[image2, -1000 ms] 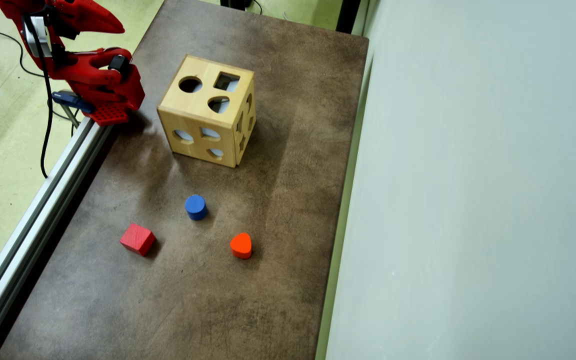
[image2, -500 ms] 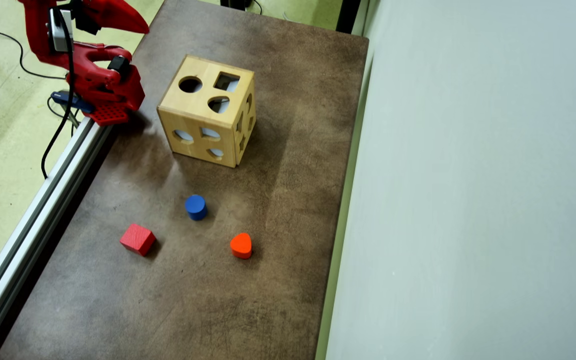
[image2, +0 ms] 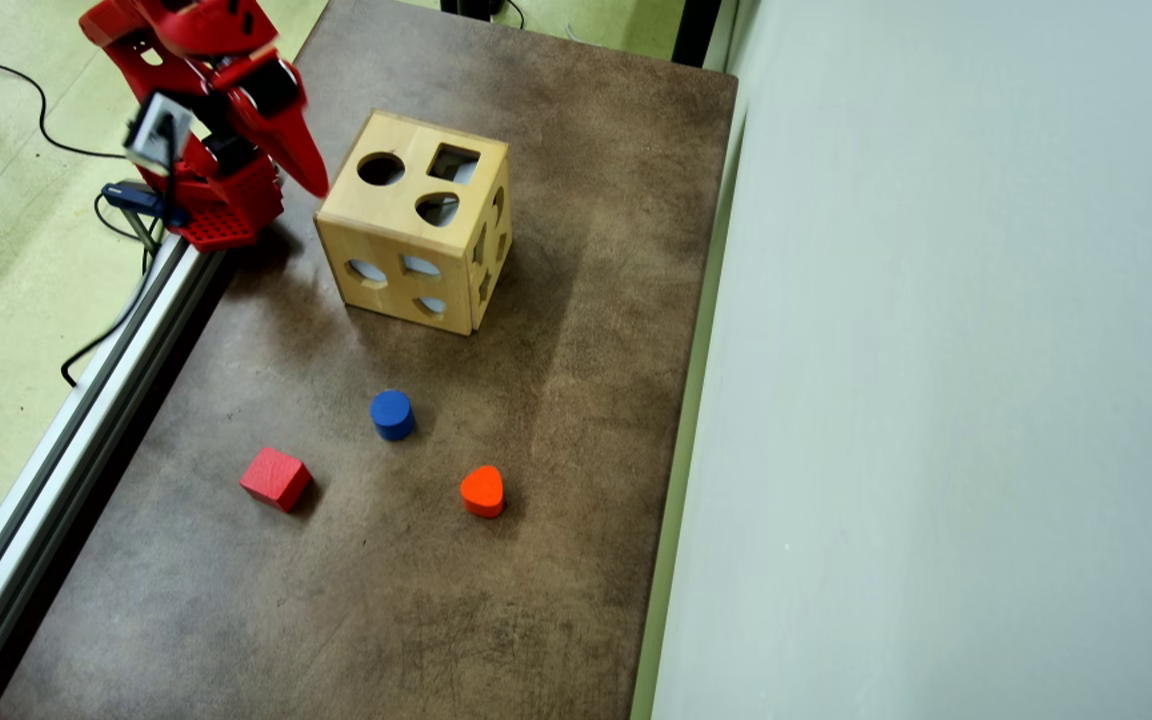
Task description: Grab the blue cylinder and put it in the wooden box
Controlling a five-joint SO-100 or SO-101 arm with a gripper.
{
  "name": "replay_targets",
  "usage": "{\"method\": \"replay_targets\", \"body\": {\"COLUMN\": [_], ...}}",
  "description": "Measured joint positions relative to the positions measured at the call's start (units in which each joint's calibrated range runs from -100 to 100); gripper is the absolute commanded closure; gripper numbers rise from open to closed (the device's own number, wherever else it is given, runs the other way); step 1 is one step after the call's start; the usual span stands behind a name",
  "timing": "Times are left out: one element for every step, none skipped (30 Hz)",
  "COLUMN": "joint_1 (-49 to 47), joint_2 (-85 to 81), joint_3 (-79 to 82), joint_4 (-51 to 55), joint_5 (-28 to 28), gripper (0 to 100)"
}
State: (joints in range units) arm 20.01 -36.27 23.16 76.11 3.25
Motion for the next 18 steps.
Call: {"method": "replay_targets", "body": {"joint_1": [0.0, 0.0, 0.0, 0.0, 0.0, -0.1, -0.1, -0.1, 0.0, 0.1, 0.1, 0.1, 0.1, 0.2, 0.6, 1.1, 1.7, 2.4], "joint_2": [0.9, 1.7, 2.4, 3.1, 4.0, 5.1, 6.4, 7.6, 9.1, 10.6, 11.9, 13.1, 13.6, 13.8, 14.1, 14.4, 15.1, 16.2], "joint_3": [0.0, 0.0, 0.0, 0.0, 0.0, 0.0, 0.0, 0.0, 0.0, 0.0, 0.0, 0.0, 0.0, 0.0, 0.0, -0.1, -0.1, -0.1], "joint_4": [0.0, 0.0, 0.0, 0.0, -0.2, -0.8, -1.4, -2.1, -2.9, -4.0, -5.2, -6.8, -8.2, -9.6, -11.2, -12.9, -14.3, -15.7], "joint_5": [0.0, 0.0, 0.0, 0.0, 0.0, 0.0, 0.0, 0.0, 0.0, 0.0, 0.0, 0.0, 0.0, 0.0, 0.0, 0.0, 0.0, 0.0], "gripper": [98, 98, 98, 98, 98, 98, 98, 98, 98, 98, 98, 98, 98, 98, 98, 98, 98, 98]}}
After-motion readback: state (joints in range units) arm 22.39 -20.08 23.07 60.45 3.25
